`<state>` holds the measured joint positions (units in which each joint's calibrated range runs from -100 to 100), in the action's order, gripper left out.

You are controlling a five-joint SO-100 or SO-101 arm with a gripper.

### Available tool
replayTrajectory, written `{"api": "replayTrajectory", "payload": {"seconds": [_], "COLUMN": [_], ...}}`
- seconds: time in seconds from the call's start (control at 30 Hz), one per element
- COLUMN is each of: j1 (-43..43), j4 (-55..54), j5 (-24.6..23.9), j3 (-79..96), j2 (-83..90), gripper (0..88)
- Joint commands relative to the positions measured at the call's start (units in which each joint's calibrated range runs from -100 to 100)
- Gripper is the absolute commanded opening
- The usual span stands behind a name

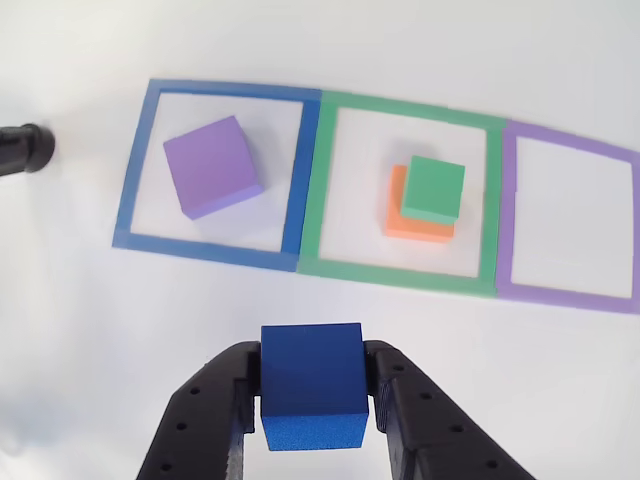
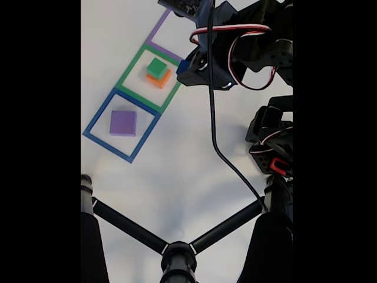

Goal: Tower of hanoi

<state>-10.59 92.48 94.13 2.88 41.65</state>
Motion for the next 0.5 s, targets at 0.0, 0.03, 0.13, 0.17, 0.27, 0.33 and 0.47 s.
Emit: {"api": "replayTrajectory", "payload": {"seconds": [0.0, 0.03, 0.13, 0.17, 0.27, 0.33, 0.47], "j1": [-1.34, -1.34, -1.34, -1.34, -2.1, -3.09, -5.31], "j4": [-9.8, -13.93, -27.69, -33.19, -48.9, -60.07, -76.09], "j5": [5.87, 5.87, 5.87, 5.87, 5.87, 5.87, 5.87], "j3": [12.34, 16.52, 29.24, 33.69, 44.41, 50.87, 57.41], "j2": [4.43, 5.39, 7.07, 7.23, 6.43, 4.99, -0.06], "gripper": [2.1, 2.1, 2.2, 2.2, 2.2, 2.2, 2.1]}}
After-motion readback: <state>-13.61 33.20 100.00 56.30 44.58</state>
